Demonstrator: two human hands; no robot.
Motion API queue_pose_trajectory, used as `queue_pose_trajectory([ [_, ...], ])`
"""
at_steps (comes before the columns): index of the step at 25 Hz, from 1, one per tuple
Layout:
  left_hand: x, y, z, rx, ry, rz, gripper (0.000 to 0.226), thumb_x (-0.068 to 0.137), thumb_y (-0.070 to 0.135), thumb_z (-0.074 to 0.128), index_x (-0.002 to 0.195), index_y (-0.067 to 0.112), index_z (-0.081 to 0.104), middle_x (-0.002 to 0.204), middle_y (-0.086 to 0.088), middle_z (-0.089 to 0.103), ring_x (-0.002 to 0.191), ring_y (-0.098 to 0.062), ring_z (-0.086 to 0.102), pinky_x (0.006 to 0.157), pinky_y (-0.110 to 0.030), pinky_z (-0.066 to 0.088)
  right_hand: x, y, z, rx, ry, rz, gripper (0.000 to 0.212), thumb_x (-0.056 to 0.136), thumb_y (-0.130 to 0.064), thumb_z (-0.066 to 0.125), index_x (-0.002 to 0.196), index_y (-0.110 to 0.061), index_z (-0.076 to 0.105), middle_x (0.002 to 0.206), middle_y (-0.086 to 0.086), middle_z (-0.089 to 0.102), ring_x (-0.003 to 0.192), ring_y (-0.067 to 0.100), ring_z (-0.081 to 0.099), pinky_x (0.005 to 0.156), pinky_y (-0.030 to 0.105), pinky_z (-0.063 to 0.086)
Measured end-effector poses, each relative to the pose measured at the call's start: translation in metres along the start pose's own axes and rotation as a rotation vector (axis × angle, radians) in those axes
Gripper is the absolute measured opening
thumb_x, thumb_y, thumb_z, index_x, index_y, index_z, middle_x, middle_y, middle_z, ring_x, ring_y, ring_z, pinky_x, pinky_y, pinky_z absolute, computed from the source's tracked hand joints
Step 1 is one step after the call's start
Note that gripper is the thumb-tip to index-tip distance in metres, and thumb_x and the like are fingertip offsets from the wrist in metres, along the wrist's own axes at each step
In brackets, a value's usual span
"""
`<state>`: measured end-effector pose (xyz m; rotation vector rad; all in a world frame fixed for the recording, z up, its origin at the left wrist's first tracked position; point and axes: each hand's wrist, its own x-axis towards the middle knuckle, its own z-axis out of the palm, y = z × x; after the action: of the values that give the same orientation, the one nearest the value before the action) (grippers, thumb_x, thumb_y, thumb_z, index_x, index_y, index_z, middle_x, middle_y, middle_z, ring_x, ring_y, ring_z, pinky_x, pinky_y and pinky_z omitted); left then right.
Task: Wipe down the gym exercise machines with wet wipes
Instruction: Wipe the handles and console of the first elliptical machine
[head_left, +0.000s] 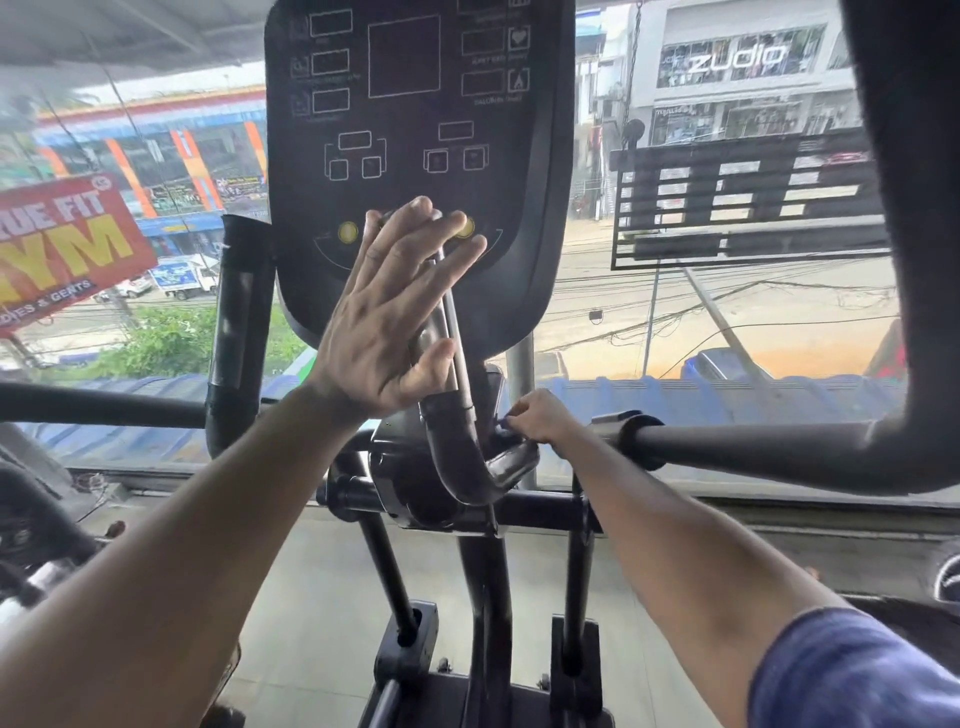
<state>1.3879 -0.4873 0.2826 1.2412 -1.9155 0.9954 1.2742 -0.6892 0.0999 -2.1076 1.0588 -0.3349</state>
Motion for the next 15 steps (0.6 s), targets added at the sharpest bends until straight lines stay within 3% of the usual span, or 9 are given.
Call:
queue_pose_trajectory([
  [3,-0.002,-0.003,0.003,-0.006,0.03,0.019,0.074,0.105,0.055,0.025,0.147,0.0,0.05,0.152,-0.021,0.048,0.149,-0.042,0.032,0.114,-0.075,0.026,0.016,0.013,0.013,0.147,-0.126,0.138,0.025,0.094,-0.019,0.066,0.109,0.0,0.076,0.099,0.014,0.072,0.085,0.024,0.064,0.077,0.035,0.054],
  [5,0.0,-0.002,0.003,0.0,0.032,0.021,0.073,0.105,0.055,0.024,0.147,0.001,0.05,0.151,-0.021,0.049,0.148,-0.043,0.033,0.113,-0.075,0.027,0.023,0.023,0.015,0.275,-0.137,0.222,0.027,0.093,-0.019,0.066,0.103,0.005,0.072,0.094,0.016,0.07,0.083,0.027,0.066,0.079,0.039,0.057],
  [8,0.001,-0.001,0.003,0.0,0.01,0.008,0.073,0.105,0.055,0.024,0.148,0.001,0.049,0.151,-0.022,0.048,0.148,-0.044,0.032,0.112,-0.077,0.027,0.001,0.027,0.025,0.619,-0.048,0.336,0.014,0.093,-0.007,0.067,0.09,0.006,0.063,0.082,0.016,0.058,0.068,0.025,0.059,0.059,0.032,0.055],
  [11,-0.002,-0.002,0.003,0.0,0.014,0.006,0.073,0.105,0.055,0.024,0.148,0.001,0.049,0.151,-0.021,0.048,0.148,-0.044,0.032,0.111,-0.078,0.027,-0.027,0.032,0.027,0.914,0.013,0.372,0.019,0.095,-0.002,0.066,0.078,0.003,0.06,0.075,0.013,0.058,0.064,0.023,0.06,0.043,0.027,0.056],
  [15,0.0,0.0,0.003,-0.004,0.004,0.0,0.074,0.106,0.055,0.024,0.146,-0.002,0.05,0.151,-0.023,0.048,0.147,-0.047,0.032,0.111,-0.078,0.027,-0.02,0.03,0.015,0.879,-0.106,0.296,0.015,0.092,-0.009,0.07,0.084,0.003,0.066,0.084,0.013,0.061,0.074,0.023,0.061,0.059,0.029,0.058],
])
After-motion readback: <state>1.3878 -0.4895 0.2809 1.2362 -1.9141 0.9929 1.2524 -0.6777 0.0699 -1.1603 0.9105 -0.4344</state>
